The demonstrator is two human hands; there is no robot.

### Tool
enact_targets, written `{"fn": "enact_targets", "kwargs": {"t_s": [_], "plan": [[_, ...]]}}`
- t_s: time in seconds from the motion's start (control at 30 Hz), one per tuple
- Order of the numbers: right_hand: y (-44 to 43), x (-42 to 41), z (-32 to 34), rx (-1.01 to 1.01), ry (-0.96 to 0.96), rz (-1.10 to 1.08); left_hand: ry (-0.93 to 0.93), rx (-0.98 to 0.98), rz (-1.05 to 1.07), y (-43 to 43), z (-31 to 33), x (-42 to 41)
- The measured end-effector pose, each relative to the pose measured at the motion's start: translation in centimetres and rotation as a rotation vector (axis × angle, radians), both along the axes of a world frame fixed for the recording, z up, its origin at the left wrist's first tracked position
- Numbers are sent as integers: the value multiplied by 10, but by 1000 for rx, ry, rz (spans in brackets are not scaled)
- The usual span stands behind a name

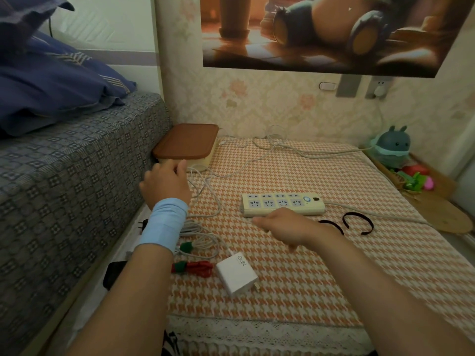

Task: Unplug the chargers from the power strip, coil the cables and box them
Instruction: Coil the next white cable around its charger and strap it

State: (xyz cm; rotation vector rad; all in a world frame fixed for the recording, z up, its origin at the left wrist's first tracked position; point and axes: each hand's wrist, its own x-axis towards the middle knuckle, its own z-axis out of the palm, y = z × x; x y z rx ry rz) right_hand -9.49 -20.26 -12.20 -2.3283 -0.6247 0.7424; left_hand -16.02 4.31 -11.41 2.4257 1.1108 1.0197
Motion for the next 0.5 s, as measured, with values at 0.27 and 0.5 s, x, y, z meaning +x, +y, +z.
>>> {"fn": "enact_targets", "kwargs": {"t_s": [0.27, 0.5], "plan": [[39, -16, -11, 162, -110, 118, 368, 123, -120, -21, 3, 2], [39, -10, -12, 246, -219, 114, 443, -375, -935, -66, 2, 4]]}}
